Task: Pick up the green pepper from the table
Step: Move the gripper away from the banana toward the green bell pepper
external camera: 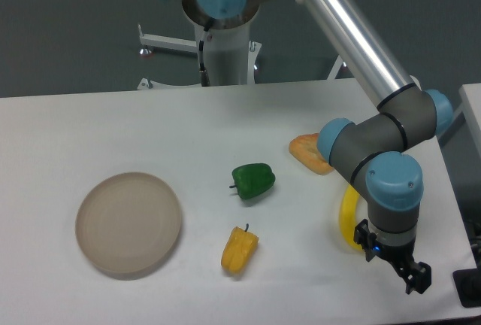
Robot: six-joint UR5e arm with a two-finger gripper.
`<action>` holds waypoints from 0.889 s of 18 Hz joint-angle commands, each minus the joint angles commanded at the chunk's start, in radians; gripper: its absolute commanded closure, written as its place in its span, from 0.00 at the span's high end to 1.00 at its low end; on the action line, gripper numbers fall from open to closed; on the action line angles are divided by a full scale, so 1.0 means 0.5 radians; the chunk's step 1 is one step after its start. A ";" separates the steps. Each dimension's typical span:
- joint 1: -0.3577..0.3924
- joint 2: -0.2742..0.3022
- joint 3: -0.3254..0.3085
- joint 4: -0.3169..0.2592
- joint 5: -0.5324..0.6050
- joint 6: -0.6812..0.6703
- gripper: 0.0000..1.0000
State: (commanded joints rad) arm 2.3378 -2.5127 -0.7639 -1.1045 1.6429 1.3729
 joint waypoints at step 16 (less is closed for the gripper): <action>-0.052 0.309 -0.321 -0.138 0.003 -0.172 1.00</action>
State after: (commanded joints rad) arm 2.3117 -2.3581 -0.9245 -1.1734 1.6444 1.2871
